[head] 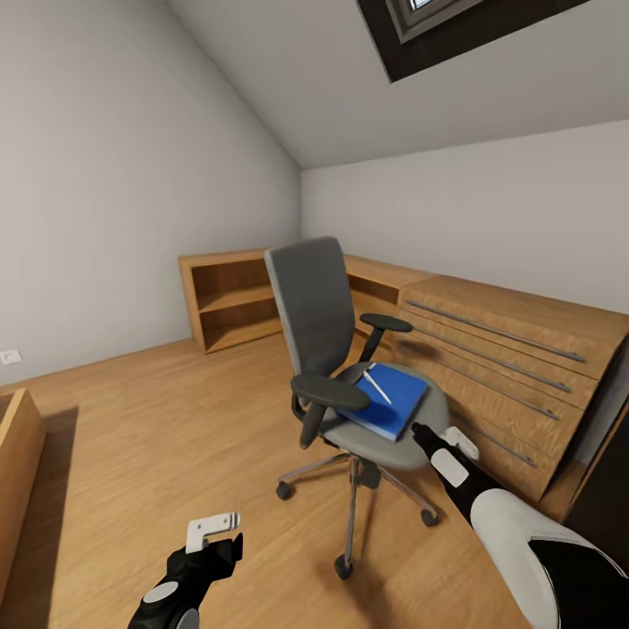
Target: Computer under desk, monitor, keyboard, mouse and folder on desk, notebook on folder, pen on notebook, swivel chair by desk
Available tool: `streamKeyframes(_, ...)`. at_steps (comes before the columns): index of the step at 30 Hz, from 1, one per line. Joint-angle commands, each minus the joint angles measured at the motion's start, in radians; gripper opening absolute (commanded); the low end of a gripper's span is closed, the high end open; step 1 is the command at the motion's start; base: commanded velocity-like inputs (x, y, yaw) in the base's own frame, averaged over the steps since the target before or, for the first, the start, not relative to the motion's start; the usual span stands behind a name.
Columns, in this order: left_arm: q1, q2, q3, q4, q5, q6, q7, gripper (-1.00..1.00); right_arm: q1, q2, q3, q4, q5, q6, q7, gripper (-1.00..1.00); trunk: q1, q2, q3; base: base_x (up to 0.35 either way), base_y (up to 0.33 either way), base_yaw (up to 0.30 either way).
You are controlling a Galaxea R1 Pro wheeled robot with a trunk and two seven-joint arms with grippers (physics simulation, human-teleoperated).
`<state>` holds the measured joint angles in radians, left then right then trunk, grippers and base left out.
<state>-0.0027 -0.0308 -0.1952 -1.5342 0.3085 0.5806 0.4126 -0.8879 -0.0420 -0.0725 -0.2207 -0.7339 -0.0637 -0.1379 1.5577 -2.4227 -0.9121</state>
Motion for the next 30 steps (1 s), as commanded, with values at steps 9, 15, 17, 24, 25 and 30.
streamKeyframes(9,0.000,0.000,-0.015,-0.001,0.010,0.000,0.011,1.00,0.000,0.001,-0.003,0.000,-0.010,-0.003,0.001,1.00,0.000,0.000,-0.001,0.029,0.072,0.000)
streamKeyframes(15,0.000,0.000,-0.034,-0.001,0.009,-0.001,0.011,1.00,0.000,0.002,-0.003,0.001,-0.010,-0.005,0.001,1.00,0.000,0.000,-0.001,0.025,0.058,0.038)
streamKeyframes(17,0.000,0.000,-0.035,-0.001,0.009,-0.001,0.011,1.00,0.000,0.003,-0.003,0.001,-0.010,-0.005,0.001,1.00,0.000,0.000,-0.001,0.002,0.004,0.231)
streamKeyframes(24,0.000,0.000,-0.036,-0.001,0.009,-0.001,0.011,1.00,0.000,0.002,-0.003,0.001,-0.010,-0.004,0.001,1.00,0.000,0.000,-0.001,0.000,0.001,0.202)
streamKeyframes(25,0.000,0.000,-0.036,-0.001,0.009,-0.001,0.011,1.00,0.000,0.002,-0.003,0.000,-0.010,-0.003,0.001,1.00,0.000,0.000,-0.001,0.000,0.000,0.056)
streamKeyframes(30,0.000,0.000,-0.036,-0.001,0.009,-0.001,0.011,1.00,0.000,0.001,-0.004,0.000,-0.010,-0.002,0.001,1.00,0.000,0.000,-0.001,0.000,0.000,0.018)
